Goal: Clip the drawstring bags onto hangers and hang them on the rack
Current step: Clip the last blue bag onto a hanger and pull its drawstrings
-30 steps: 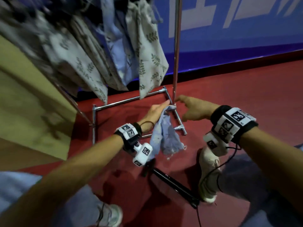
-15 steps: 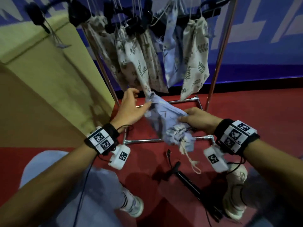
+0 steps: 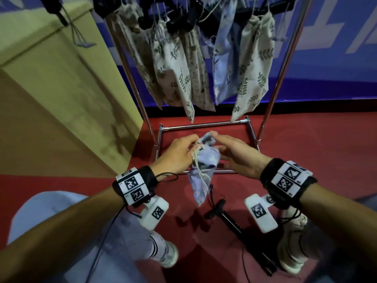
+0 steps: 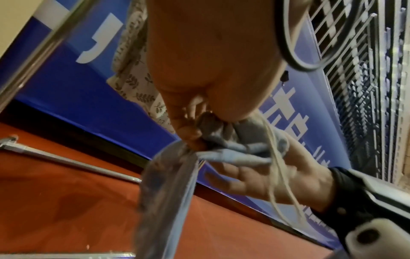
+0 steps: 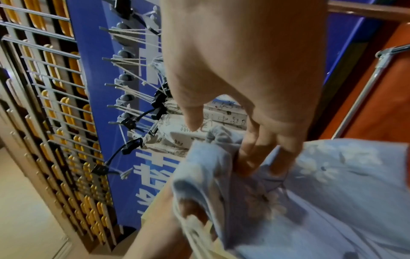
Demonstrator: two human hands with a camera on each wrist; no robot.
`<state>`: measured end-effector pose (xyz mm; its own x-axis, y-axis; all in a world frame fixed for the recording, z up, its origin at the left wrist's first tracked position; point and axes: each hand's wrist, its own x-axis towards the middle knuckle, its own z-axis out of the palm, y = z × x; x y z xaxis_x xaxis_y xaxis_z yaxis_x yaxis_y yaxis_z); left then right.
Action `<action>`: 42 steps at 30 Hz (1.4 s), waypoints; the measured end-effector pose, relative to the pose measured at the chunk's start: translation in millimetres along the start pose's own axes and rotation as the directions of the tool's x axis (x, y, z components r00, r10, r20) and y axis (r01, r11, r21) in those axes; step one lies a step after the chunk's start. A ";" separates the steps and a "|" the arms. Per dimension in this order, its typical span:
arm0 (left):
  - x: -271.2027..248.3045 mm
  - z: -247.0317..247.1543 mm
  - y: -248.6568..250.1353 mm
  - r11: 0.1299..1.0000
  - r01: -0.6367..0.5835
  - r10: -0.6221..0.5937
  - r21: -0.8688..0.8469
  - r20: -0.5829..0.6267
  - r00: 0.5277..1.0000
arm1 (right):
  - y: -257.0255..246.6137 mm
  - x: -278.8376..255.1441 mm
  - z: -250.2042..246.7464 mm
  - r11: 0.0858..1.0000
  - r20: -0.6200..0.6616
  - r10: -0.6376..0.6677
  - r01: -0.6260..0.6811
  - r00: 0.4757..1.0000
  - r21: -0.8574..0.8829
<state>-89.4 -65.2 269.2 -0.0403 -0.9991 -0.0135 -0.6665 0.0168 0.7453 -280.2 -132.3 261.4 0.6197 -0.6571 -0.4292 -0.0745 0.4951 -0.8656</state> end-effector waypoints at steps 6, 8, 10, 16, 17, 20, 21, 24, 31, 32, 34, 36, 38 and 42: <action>0.5 1.0 4.5 0.914 0.144 -0.170 -0.379 -0.035 0.985 | 17.2 -1.0 16.3 0.893 0.021 -0.081 0.082 0.997 -0.443; 1.9 0.6 3.9 0.888 0.169 -0.202 -0.427 -0.033 0.979 | 14.8 -2.7 15.5 0.860 -0.010 -0.140 0.117 0.990 -0.497; 3.1 0.1 4.4 0.861 0.171 -0.225 -0.478 -0.056 0.973 | 6.1 -9.4 16.1 0.807 0.030 -0.215 0.195 0.976 -0.558; 2.8 -3.4 0.9 0.935 0.144 -0.157 -0.324 -0.014 0.988 | 5.6 -4.3 7.5 0.791 0.018 -0.294 0.254 0.956 -0.557; 3.5 -7.0 -2.9 0.963 0.147 -0.156 -0.226 -0.021 0.988 | 3.8 2.6 -1.8 0.793 -0.067 -0.327 0.235 0.943 -0.562; 7.3 -24.1 -14.1 0.968 0.220 -0.215 0.123 -0.057 0.975 | -10.6 16.0 -32.4 0.784 -0.230 -0.333 0.133 0.915 -0.606; 8.6 -31.8 -15.6 0.951 0.237 -0.230 0.197 -0.054 0.972 | -14.3 19.0 -42.4 0.748 -0.219 -0.319 0.103 0.922 -0.656; 13.8 -53.4 -24.1 0.916 0.265 -0.266 0.303 -0.038 0.963 | -20.8 22.7 -59.0 0.563 -0.144 -0.315 0.063 0.938 -0.824; 23.1 -65.5 -50.3 0.870 0.430 -0.426 0.242 -0.070 0.902 | -22.1 38.2 -52.1 0.739 -0.326 -0.318 0.017 0.890 -0.674; 24.2 -64.8 -50.4 0.878 0.444 -0.441 0.178 -0.060 0.896 | -20.5 39.0 -51.8 0.773 -0.355 -0.309 0.016 0.882 -0.634; 25.6 -64.9 -47.5 0.887 0.461 -0.460 0.014 -0.039 0.887 | -15.8 41.3 -52.9 0.857 -0.291 -0.249 0.070 0.924 -0.510; 28.1 -64.5 -50.2 0.874 0.473 -0.480 -0.108 -0.044 0.876 | -6.8 42.9 -58.8 0.979 -0.089 -0.104 0.086 0.991 -0.186; 30.6 -62.7 -52.8 0.861 0.460 -0.486 -0.219 -0.084 0.870 | 12.7 54.4 -76.3 0.999 -0.003 0.034 -0.034 0.999 -0.015; 35.7 -54.7 -54.8 0.843 0.463 -0.512 -0.273 -0.146 0.846 | 107.5 94.7 -125.7 0.917 -0.452 0.088 -0.250 0.888 -0.312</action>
<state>-13.6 -103.9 264.4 0.4163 -0.8598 -0.2957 -0.3772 -0.4593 0.8042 -327.7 -212.8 95.3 0.1904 -0.7968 -0.5734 -0.4668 0.4404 -0.7669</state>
